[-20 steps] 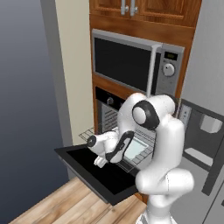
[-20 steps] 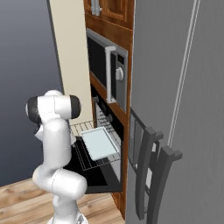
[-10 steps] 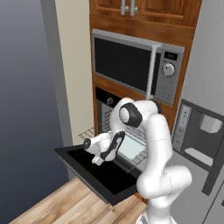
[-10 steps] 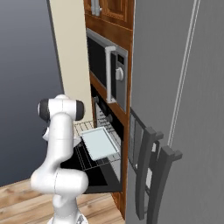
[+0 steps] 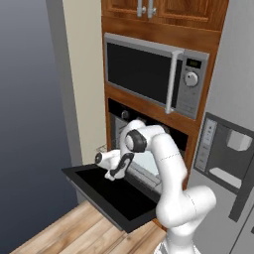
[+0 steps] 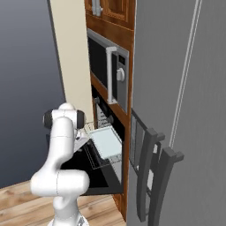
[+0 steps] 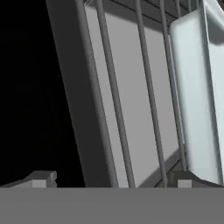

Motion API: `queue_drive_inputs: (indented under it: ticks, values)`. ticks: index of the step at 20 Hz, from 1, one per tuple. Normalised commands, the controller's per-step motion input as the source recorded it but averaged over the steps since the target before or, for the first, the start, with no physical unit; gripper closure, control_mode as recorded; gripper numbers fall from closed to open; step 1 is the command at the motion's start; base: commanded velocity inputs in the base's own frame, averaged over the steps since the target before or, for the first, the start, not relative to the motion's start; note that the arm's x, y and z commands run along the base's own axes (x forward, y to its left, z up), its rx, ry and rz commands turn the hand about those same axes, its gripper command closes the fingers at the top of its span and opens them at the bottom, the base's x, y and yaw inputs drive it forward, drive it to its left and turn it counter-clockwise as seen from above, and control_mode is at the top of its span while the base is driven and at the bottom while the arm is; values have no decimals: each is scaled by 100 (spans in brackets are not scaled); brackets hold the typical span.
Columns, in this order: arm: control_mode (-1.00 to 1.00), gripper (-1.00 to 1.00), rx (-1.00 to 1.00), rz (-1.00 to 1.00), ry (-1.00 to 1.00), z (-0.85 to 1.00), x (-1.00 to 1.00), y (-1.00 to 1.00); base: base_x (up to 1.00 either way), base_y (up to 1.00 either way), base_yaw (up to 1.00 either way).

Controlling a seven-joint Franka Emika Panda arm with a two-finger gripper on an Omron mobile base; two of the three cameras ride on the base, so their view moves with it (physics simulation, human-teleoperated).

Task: Take the baked cake out of the oven and place it on the plate for cooling. Then close the oven door.

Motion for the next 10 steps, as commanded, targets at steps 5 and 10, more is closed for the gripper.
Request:
queue_drive_inputs:
  ticks: [5, 10]
  values:
    - [-100, -100, 0, -4, 1, -33, 92, -38, 0, 0, 0]
    - [-100, -100, 0, -4, 0, -14, 85, -56, 0, 0, 0]
